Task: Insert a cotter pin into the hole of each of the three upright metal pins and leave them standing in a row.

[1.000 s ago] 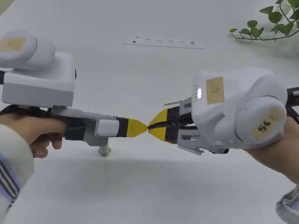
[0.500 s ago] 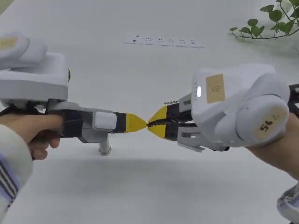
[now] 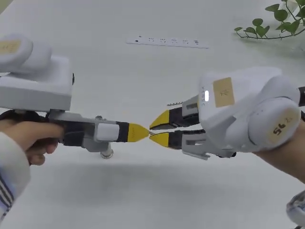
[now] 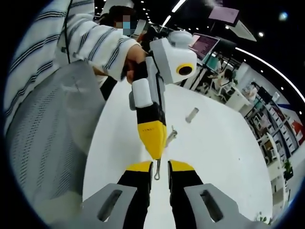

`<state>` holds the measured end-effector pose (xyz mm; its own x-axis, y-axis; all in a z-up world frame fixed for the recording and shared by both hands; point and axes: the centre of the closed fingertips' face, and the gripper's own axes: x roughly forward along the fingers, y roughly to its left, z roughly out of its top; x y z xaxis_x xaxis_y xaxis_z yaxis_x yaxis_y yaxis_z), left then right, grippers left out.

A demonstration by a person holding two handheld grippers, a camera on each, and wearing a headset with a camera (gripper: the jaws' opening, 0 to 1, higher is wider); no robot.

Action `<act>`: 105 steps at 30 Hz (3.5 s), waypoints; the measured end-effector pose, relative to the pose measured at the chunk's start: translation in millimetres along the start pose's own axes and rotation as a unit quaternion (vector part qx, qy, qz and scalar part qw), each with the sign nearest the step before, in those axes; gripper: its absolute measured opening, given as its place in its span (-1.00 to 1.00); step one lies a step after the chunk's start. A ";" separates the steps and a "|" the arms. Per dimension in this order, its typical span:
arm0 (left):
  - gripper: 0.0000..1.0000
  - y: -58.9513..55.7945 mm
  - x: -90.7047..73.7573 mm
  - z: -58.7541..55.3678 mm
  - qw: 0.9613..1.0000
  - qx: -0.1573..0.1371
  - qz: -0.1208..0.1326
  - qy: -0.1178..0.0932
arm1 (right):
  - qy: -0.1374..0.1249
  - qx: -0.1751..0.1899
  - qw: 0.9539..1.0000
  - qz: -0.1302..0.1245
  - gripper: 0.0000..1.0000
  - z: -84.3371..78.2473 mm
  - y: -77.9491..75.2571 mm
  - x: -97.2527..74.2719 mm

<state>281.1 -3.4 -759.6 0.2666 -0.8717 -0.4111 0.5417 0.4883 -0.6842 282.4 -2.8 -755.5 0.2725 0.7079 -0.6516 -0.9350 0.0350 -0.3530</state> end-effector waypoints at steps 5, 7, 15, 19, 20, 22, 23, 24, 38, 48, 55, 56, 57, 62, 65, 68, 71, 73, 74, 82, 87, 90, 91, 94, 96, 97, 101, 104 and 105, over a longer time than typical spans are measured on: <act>-0.99 -4.0 -3.0 -0.8 0.998 0.062 -0.009 -0.001 | 0.003 0.020 1.000 0.021 -0.57 -5.5 1.9 -1.1; -0.99 -4.7 -4.7 -1.6 0.996 0.094 -0.009 -0.001 | -0.003 0.047 0.998 0.030 -0.46 -8.2 2.7 -1.6; -0.99 -22.9 -10.7 -2.3 0.982 0.180 -0.049 -0.012 | -0.054 0.142 0.985 0.085 -0.45 -7.1 12.1 -3.6; -0.99 -26.5 -11.7 -1.9 0.966 0.251 -0.061 -0.019 | -0.060 0.146 0.982 0.105 -0.46 -7.7 18.2 -3.8; -0.99 -27.2 -12.5 -2.8 0.966 0.249 -0.061 -0.017 | -0.061 0.149 0.981 0.109 -0.48 -7.3 19.7 -3.8; -0.99 -28.6 -13.4 -2.8 0.959 0.276 -0.065 -0.019 | -0.070 0.155 0.978 0.122 -0.58 -3.9 24.2 -4.7; -0.99 -28.5 -13.8 -3.7 0.955 0.290 -0.064 -0.018 | -0.073 0.161 0.976 0.128 -0.63 -2.3 26.3 -5.3; -0.99 -29.0 -14.1 -5.2 0.954 0.293 -0.065 -0.015 | -0.075 0.162 0.975 0.131 -0.70 -1.5 27.2 -5.6; -0.99 -31.4 -15.1 -8.1 0.951 0.298 -0.078 -0.013 | -0.080 0.162 0.972 0.153 -0.88 -0.9 38.1 -2.6; -0.99 -26.5 -17.4 -14.7 0.954 0.288 -0.080 0.001 | -0.076 0.154 0.972 0.163 -0.90 -1.1 41.3 -4.5; -1.00 -28.1 -16.6 -23.4 0.956 0.279 -0.088 0.008 | -0.074 0.143 0.972 0.171 -0.91 1.2 44.9 -6.5; -1.00 -27.6 -16.1 -23.6 0.956 0.279 -0.087 0.008 | -0.072 0.139 0.972 0.173 -0.91 1.2 45.6 -6.4; -1.00 -27.1 -16.0 -23.8 0.957 0.277 -0.086 0.009 | -0.071 0.137 0.973 0.172 -0.91 1.1 45.7 -6.3; -1.00 -23.6 -16.0 -24.6 0.958 0.274 -0.081 0.012 | -0.060 0.131 0.975 0.170 -0.91 -1.6 43.7 -4.5; -1.00 -19.1 -17.4 -25.6 0.959 0.273 -0.073 0.014 | -0.049 0.126 0.977 0.166 -0.91 -5.3 42.2 -2.4; -1.00 -13.8 -19.4 -26.8 0.961 0.269 -0.063 0.014 | -0.036 0.127 0.978 0.160 -0.92 -10.0 39.5 0.7; -1.00 -5.4 -24.0 -29.2 0.963 0.265 -0.048 0.015 | -0.020 0.130 0.979 0.154 -0.92 -16.7 36.3 5.8; -0.98 1.0 -28.0 -30.4 0.965 0.261 -0.036 0.016 | -0.015 0.134 0.979 0.155 -0.92 -18.9 35.6 8.7; -0.95 3.9 -30.0 -31.7 0.969 0.243 -0.030 0.018 | -0.012 0.134 0.979 0.155 -0.92 -20.2 35.6 10.1; -0.82 32.5 -49.9 -32.8 0.975 0.221 0.020 0.003 | 0.017 0.149 0.977 0.152 -0.92 -24.6 31.8 22.9; -0.59 53.8 -60.3 -28.0 0.974 0.216 0.057 -0.029 | 0.046 0.153 0.976 0.150 -0.92 -29.9 29.5 31.9; -0.41 59.7 -61.2 -29.4 0.973 0.221 0.066 -0.030 | 0.056 0.153 0.975 0.150 -0.92 -31.1 28.9 36.1; -0.40 62.5 -60.7 -30.7 0.973 0.220 0.068 -0.028 | 0.060 0.152 0.975 0.151 -0.92 -31.7 29.0 37.2; -0.42 68.4 -57.6 -33.9 0.973 0.218 0.072 -0.022 | 0.070 0.153 0.974 0.152 -0.92 -31.5 28.1 41.9; -0.42 73.2 -55.0 -33.1 0.972 0.219 0.079 -0.025 | 0.073 0.157 0.973 0.150 -0.92 -30.3 26.8 45.4; -0.43 75.7 -53.6 -32.4 0.971 0.221 0.083 -0.025 | 0.075 0.156 0.973 0.150 -0.92 -30.1 26.3 46.7; -0.50 83.5 -47.2 -30.4 0.971 0.221 0.090 -0.023 | 0.093 0.142 0.974 0.153 -0.92 -32.1 25.1 52.4; -0.50 85.4 -40.9 -31.4 0.971 0.223 0.086 -0.018 | 0.111 0.124 0.974 0.156 -0.92 -34.7 24.7 56.4; -0.50 86.1 -39.0 -31.3 0.971 0.224 0.086 -0.017 | 0.114 0.123 0.974 0.155 -0.92 -35.2 24.3 57.5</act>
<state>292.4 74.0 -821.4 0.4050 -0.7838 -0.4708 0.7779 0.5660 -0.2729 283.4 13.9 -825.1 -0.0147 0.5381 -0.8428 -0.9988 0.0316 0.0376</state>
